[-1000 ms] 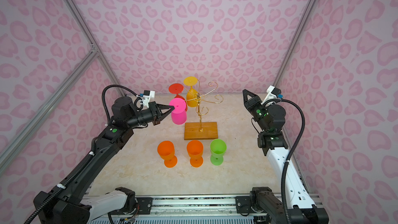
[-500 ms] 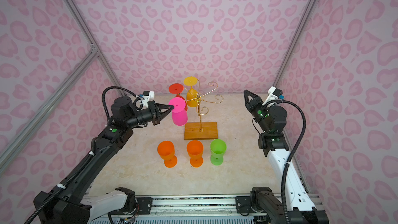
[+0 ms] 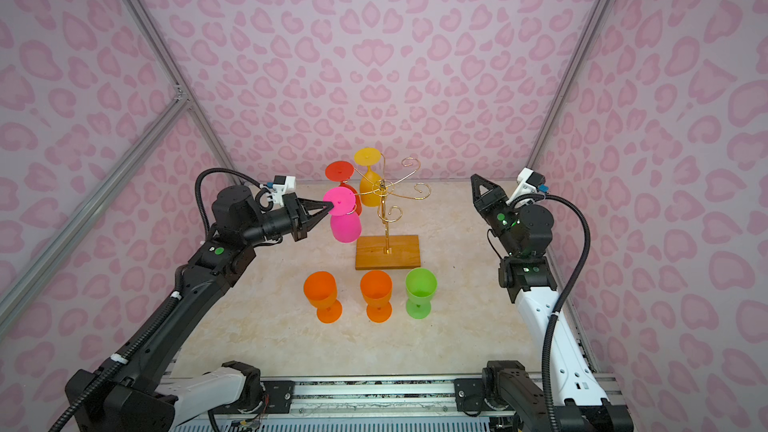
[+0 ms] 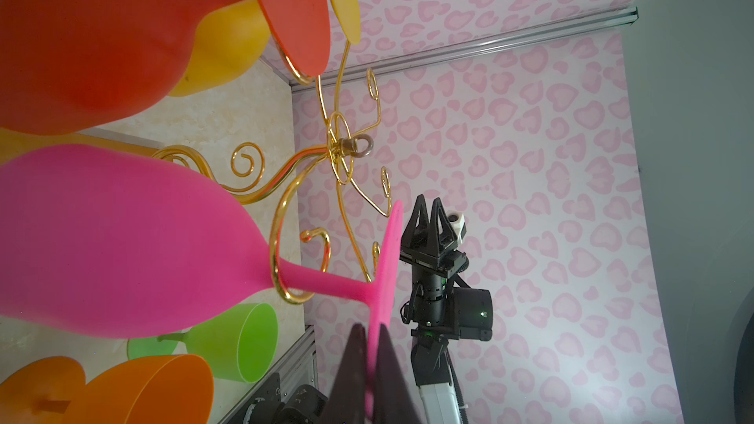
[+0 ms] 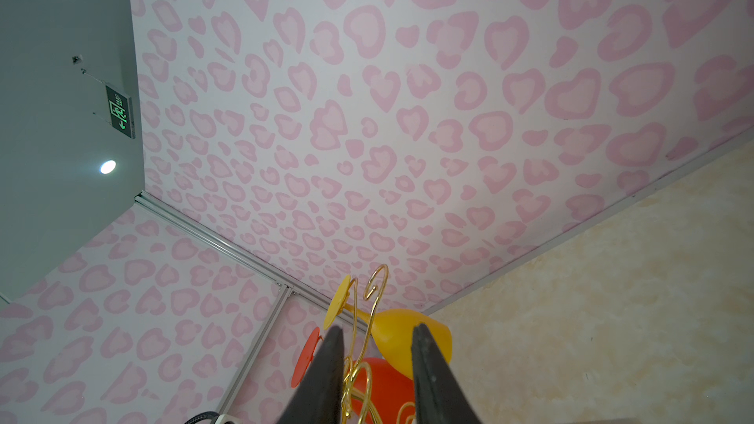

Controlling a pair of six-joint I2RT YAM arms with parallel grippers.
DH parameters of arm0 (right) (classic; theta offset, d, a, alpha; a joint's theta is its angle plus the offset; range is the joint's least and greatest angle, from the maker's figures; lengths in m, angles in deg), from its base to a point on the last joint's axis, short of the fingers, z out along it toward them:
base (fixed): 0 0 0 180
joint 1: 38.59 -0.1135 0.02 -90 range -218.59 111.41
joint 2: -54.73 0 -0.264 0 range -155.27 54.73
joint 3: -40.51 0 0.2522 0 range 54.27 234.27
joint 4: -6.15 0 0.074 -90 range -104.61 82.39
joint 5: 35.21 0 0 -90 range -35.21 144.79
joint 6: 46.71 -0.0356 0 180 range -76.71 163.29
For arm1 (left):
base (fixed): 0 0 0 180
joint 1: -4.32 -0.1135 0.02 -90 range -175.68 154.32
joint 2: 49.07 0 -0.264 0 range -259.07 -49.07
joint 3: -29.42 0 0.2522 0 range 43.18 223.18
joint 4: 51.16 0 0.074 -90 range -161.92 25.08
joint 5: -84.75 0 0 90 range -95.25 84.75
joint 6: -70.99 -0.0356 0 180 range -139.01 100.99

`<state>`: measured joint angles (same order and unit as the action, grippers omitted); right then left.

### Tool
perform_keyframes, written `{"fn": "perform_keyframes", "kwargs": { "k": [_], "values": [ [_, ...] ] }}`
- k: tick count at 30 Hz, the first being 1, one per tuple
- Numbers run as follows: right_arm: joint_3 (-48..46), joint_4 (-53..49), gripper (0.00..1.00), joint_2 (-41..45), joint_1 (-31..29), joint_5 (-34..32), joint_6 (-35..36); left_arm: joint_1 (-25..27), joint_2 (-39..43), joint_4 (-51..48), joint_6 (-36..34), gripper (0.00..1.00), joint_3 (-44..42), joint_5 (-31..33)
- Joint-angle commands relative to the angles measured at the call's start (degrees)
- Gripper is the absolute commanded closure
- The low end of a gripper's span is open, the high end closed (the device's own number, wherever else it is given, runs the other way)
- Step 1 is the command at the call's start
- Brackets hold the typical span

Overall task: Take the wine glass off the wine glass rack
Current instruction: 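Lift the pink glass up and off its hook with the left gripper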

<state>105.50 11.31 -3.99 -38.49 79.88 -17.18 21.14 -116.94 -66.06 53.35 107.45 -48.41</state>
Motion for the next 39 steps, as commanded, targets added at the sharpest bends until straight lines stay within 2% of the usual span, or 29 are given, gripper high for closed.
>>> {"fn": "perform_keyframes", "kwargs": {
  "k": [1, 18, 29, 39],
  "values": [
    [-0.18, 1.56, 0.7, 0.18, 0.16, 0.58, 0.0, -0.19, -0.88, 2.74, -0.11, 0.98, 1.0, -0.79],
    [-0.11, 1.83, 0.7, -0.04, 0.66, 0.76, -0.26, 0.14, -6.78, 3.43, -0.79, 0.98, 5.9, -1.53],
    [-0.68, 2.62, 0.71, -0.37, 0.85, 1.2, -0.74, 4.03, -9.31, 3.26, -2.05, 0.98, 8.42, -2.7],
    [-1.05, 2.27, 0.7, 0.18, 1.18, 1.17, -0.78, 7.18, -7.86, 3.17, -2.59, 0.98, 5.25, -2.81]
  ]
}}
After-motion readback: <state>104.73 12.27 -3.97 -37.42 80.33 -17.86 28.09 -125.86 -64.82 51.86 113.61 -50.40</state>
